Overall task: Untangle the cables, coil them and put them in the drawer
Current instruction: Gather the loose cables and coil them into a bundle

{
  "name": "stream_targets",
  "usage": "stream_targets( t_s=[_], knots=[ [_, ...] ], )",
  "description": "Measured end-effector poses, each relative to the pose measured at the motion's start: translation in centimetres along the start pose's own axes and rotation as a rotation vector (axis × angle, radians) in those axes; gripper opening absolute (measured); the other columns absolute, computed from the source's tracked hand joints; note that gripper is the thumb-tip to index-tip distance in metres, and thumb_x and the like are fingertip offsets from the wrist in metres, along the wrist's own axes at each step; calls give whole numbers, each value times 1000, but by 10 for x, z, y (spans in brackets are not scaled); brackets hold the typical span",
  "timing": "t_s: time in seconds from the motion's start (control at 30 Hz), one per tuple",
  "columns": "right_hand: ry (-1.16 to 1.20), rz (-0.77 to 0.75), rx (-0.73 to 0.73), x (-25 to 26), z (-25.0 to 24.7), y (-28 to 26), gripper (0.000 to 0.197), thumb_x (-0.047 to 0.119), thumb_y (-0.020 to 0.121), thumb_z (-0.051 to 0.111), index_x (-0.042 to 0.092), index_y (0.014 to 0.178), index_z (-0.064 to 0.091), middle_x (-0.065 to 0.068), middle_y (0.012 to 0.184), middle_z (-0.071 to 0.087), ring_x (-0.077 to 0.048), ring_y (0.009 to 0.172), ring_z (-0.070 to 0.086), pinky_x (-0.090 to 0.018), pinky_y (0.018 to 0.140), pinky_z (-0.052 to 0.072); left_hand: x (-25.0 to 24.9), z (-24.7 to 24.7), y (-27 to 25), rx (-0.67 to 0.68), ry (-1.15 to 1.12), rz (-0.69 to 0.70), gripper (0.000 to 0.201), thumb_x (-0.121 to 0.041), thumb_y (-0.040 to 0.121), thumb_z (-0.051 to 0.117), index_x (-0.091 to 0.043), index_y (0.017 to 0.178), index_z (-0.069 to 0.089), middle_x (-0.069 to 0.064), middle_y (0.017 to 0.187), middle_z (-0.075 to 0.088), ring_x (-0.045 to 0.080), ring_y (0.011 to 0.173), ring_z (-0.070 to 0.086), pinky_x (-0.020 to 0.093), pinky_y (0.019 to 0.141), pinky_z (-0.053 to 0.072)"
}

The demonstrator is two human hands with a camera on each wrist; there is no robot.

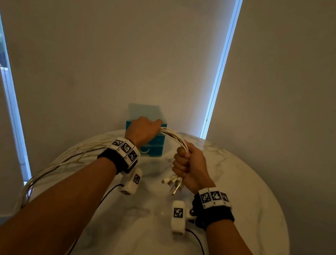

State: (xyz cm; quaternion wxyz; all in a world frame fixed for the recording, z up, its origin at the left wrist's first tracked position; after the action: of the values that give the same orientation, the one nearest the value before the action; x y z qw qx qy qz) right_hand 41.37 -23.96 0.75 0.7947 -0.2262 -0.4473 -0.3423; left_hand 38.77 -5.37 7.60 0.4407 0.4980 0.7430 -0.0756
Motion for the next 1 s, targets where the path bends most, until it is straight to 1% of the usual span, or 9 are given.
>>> stream_targets(
  t_s=[0.07, 0.17, 0.33, 0.43, 0.6, 0.73, 0.83, 0.93, 1.0],
  knots=[
    [154, -53, 49, 6, 2, 5, 59, 50, 112, 40, 21, 60, 38, 7, 44, 25, -8, 35, 20, -23, 34, 16, 10, 10, -7, 80, -3, -5, 68, -60, 109, 35, -19, 63, 62, 6, 61, 64, 19, 56, 55, 34, 57, 47],
    [277, -147, 44, 3, -5, 15, 59, 60, 107, 45, 18, 67, 51, 7, 46, 25, -7, 35, 20, -23, 35, 17, 17, 33, -22, 242, -120, -38, 77, -71, 107, 16, -21, 67, 59, -5, 57, 49, 11, 48, 39, 25, 47, 31],
    [349, -233, -20, -1, -19, 26, 55, 58, 107, 46, 14, 83, 69, 7, 54, 28, -5, 41, 21, -22, 40, 17, 19, 65, -36, 362, -140, 4, 59, -60, 112, 21, -21, 89, 59, -3, 71, 46, 13, 61, 38, 26, 52, 31],
    [275, -260, -45, 1, -23, 24, 58, 58, 109, 42, 12, 93, 72, 6, 56, 31, -5, 42, 23, -20, 39, 21, 11, 73, -42, 342, -148, 65, 56, -56, 113, 19, -21, 88, 54, -6, 69, 47, 12, 61, 39, 28, 55, 33],
    [4, -246, -222, -2, -26, 22, 59, 66, 108, 31, 17, 91, 58, 5, 58, 33, -8, 44, 23, -23, 41, 19, 3, 71, -42, 263, -128, 156, 56, -55, 114, 18, -21, 83, 50, -3, 69, 46, 13, 61, 40, 31, 62, 36],
    [-50, -141, -225, -14, -20, 25, 82, 90, 90, 29, 14, 97, 57, 5, 57, 37, -9, 45, 25, -22, 42, 21, -11, 64, -34, 164, -139, 219, 55, -57, 113, 22, -23, 80, 49, -3, 74, 53, 13, 69, 52, 33, 67, 40],
    [-100, -129, -47, -19, -7, 20, 72, 89, 85, 52, 18, 91, 64, 5, 61, 37, -8, 49, 26, -23, 45, 23, -25, 68, -27, 252, -373, 132, 58, -64, 110, 29, -19, 84, 55, 0, 76, 58, 12, 71, 62, 25, 60, 44],
    [-75, -121, 159, -27, -3, 17, 52, 66, 78, 85, 21, 83, 60, 2, 66, 32, -9, 55, 24, -23, 48, 23, -39, 73, -28, 417, -803, -130, 50, -54, 112, 40, -15, 86, 58, -7, 64, 47, 6, 50, 39, 17, 45, 30],
    [-161, -131, 212, -29, -9, 16, 48, 48, 69, 98, 21, 79, 59, 1, 65, 35, -9, 51, 28, -21, 45, 26, -48, 78, -38, 604, -969, -261, 46, -54, 110, 45, -15, 88, 56, -5, 67, 39, 8, 51, 30, 21, 48, 24]
  ],
)
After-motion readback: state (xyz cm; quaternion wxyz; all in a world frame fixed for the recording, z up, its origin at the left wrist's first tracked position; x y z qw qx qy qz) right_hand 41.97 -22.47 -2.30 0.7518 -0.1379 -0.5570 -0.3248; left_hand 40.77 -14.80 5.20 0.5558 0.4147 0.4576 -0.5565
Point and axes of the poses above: each hand's wrist, its own y-axis towards the middle knuckle, its own z-axis out of the palm, x = y × z, the point moved 5 cm from there along y, towards the middle knuckle
